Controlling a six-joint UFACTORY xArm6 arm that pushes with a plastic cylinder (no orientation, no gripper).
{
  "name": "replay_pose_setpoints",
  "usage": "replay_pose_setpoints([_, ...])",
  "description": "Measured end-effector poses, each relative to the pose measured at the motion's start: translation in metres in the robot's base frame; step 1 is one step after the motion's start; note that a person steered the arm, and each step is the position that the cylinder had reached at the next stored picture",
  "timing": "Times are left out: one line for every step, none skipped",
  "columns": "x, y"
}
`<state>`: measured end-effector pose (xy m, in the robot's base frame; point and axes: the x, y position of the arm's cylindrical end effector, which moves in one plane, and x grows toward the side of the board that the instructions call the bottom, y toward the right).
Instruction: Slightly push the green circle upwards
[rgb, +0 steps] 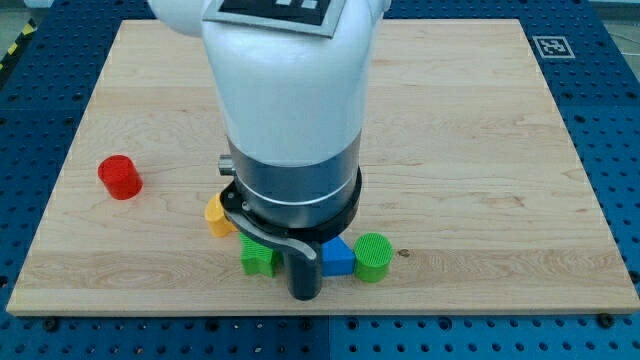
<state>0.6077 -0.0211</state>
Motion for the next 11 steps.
replay_pose_setpoints([0.0,0.0])
replay_pose_setpoints([0.011,0.009])
replay_pose_setpoints([0.01,0.02])
replay_pose_setpoints([0.01,0.049])
replay_pose_setpoints([0.011,0.073])
replay_pose_setpoints([0.011,0.084])
replay_pose_setpoints([0.009,0.081])
replay_pose_setpoints([0.005,0.078])
replay_pose_setpoints([-0.002,0.07])
replay_pose_setpoints([0.0,0.072])
replay_pose_setpoints([0.01,0.097])
